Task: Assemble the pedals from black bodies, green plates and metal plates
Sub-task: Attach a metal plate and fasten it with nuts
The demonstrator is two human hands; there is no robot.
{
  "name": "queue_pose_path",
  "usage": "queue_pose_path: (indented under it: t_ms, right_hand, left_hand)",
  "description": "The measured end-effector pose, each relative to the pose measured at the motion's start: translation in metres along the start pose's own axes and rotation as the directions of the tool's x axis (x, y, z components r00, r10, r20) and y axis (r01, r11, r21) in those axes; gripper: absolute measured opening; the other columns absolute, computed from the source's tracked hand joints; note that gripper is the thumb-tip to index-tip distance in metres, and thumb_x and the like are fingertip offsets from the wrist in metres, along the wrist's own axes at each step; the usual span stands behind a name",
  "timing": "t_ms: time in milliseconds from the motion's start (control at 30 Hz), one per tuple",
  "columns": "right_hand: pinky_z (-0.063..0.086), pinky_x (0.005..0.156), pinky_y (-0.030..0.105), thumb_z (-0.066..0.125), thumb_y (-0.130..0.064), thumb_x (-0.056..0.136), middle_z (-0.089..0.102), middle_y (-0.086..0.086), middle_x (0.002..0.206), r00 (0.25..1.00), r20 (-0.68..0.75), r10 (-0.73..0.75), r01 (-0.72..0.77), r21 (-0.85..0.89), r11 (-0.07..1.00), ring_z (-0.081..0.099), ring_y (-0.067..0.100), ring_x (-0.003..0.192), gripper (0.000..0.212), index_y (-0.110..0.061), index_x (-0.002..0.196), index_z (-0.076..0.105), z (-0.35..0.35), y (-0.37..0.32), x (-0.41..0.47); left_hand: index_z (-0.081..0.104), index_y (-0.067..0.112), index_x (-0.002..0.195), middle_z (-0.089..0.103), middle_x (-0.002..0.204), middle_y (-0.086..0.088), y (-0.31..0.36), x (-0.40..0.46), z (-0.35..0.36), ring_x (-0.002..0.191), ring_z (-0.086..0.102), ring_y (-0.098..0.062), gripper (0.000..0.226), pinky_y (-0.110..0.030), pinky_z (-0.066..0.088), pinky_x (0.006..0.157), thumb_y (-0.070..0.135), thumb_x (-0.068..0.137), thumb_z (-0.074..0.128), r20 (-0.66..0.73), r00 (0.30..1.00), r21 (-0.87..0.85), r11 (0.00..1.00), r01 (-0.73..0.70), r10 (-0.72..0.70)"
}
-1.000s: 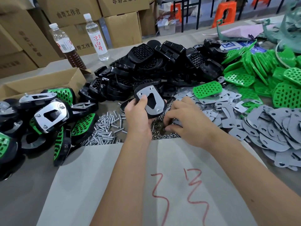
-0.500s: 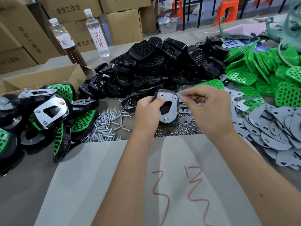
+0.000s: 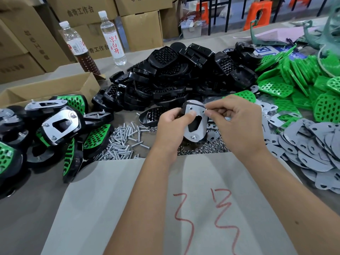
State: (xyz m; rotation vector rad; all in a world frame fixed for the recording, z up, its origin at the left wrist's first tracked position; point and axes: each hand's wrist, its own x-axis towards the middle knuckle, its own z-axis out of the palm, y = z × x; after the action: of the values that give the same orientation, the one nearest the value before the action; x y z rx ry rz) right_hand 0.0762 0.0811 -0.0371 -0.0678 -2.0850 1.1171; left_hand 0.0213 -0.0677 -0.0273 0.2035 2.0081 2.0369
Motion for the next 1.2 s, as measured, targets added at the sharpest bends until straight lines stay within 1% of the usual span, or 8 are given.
queue_pose_path:
  t_ms: [100,367,467,600,767,900,1033,1200]
  right_hand:
    - [0.057,0.075,0.046,0.084,-0.008,0.084,0.071,-0.011,0.082,0.999,0.015,0.049,-0.05,0.063,0.997,0.063,0.013,0.074,0.013,-0.02,0.087,0.081,0.0001,0.0027,-0.0003]
    - [0.058,0.077,0.042,0.077,-0.01,0.09,0.071,-0.009,0.089,1.0,0.015,-0.019,0.018,0.025,1.0,0.065,0.012,0.084,0.009,-0.018,0.093,0.079,0.0,0.0031,-0.0005]
    - [0.056,0.075,0.037,0.077,-0.007,0.09,0.069,-0.007,0.089,0.996,0.069,-0.064,0.066,-0.02,0.998,0.064,0.012,0.085,0.01,-0.017,0.093,0.079,-0.0002,0.003,-0.0003]
    - [0.059,0.07,0.038,0.077,-0.004,0.089,0.067,-0.008,0.09,0.992,0.11,-0.068,0.07,-0.011,0.997,0.066,0.015,0.082,0.014,-0.017,0.095,0.08,0.0004,0.0048,0.0]
    - [0.063,0.06,0.037,0.075,-0.002,0.09,0.071,-0.005,0.09,0.998,0.057,-0.017,0.012,0.083,0.996,0.069,0.018,0.074,0.014,-0.014,0.095,0.08,0.0025,0.0055,-0.0004]
    - [0.062,0.058,0.029,0.075,-0.002,0.089,0.072,-0.008,0.09,1.0,0.025,-0.018,0.016,0.084,0.996,0.07,0.015,0.077,0.015,-0.015,0.095,0.079,0.0034,0.004,-0.0013]
    - [0.062,0.063,0.04,0.077,-0.006,0.089,0.07,-0.009,0.085,0.999,0.004,-0.034,0.034,0.018,0.999,0.067,0.016,0.078,0.009,-0.015,0.091,0.079,0.0028,0.0043,-0.0005]
    - [0.061,0.065,0.042,0.078,-0.009,0.089,0.068,-0.017,0.086,0.999,-0.002,-0.043,0.043,-0.02,0.999,0.064,0.015,0.08,0.008,-0.016,0.092,0.079,0.0028,0.0035,-0.0001]
  left_hand:
    - [0.073,-0.001,0.11,0.073,0.112,-0.031,0.0018,-0.0005,-0.0018,0.104,0.068,-0.059,0.02,-0.077,0.049,0.094,0.015,0.098,0.068,0.023,0.999,-0.056,0.998,0.028,-0.027]
    - [0.072,-0.003,0.108,0.072,0.111,-0.031,0.0017,0.0,-0.0014,0.106,0.066,-0.058,0.02,-0.075,0.051,0.093,0.014,0.099,0.067,0.024,1.0,-0.027,1.0,0.013,-0.013]
    - [0.071,-0.003,0.105,0.074,0.105,-0.027,0.0004,-0.0002,0.0002,0.098,0.071,-0.049,0.019,-0.073,0.051,0.095,0.014,0.098,0.067,0.019,1.0,-0.007,1.0,0.0,0.0]
    - [0.074,0.003,0.101,0.075,0.093,-0.012,-0.001,0.0002,0.0008,0.085,0.068,-0.025,0.013,-0.053,0.056,0.087,0.014,0.098,0.068,0.026,0.999,0.01,1.0,-0.029,0.028]
    - [0.073,0.006,0.095,0.074,0.093,-0.012,0.001,-0.0011,0.0008,0.086,0.067,-0.027,0.014,-0.058,0.057,0.088,0.019,0.095,0.069,0.03,0.999,-0.029,0.999,-0.028,0.029]
    - [0.066,-0.007,0.103,0.071,0.101,-0.029,0.0048,-0.004,0.0016,0.088,0.065,-0.034,0.038,-0.063,0.054,0.09,0.03,0.091,0.065,0.033,0.999,-0.074,0.997,-0.007,0.009]
    - [0.07,0.008,0.093,0.07,0.09,-0.017,0.0052,-0.0039,0.0013,0.083,0.063,-0.03,0.026,-0.046,0.049,0.078,0.031,0.084,0.061,0.034,0.999,-0.065,0.998,-0.006,0.008]
    - [0.07,-0.003,0.103,0.071,0.111,-0.031,0.0026,-0.0034,0.0012,0.097,0.069,-0.049,0.025,-0.073,0.05,0.098,0.02,0.098,0.062,0.02,0.999,-0.07,0.997,-0.03,0.031]
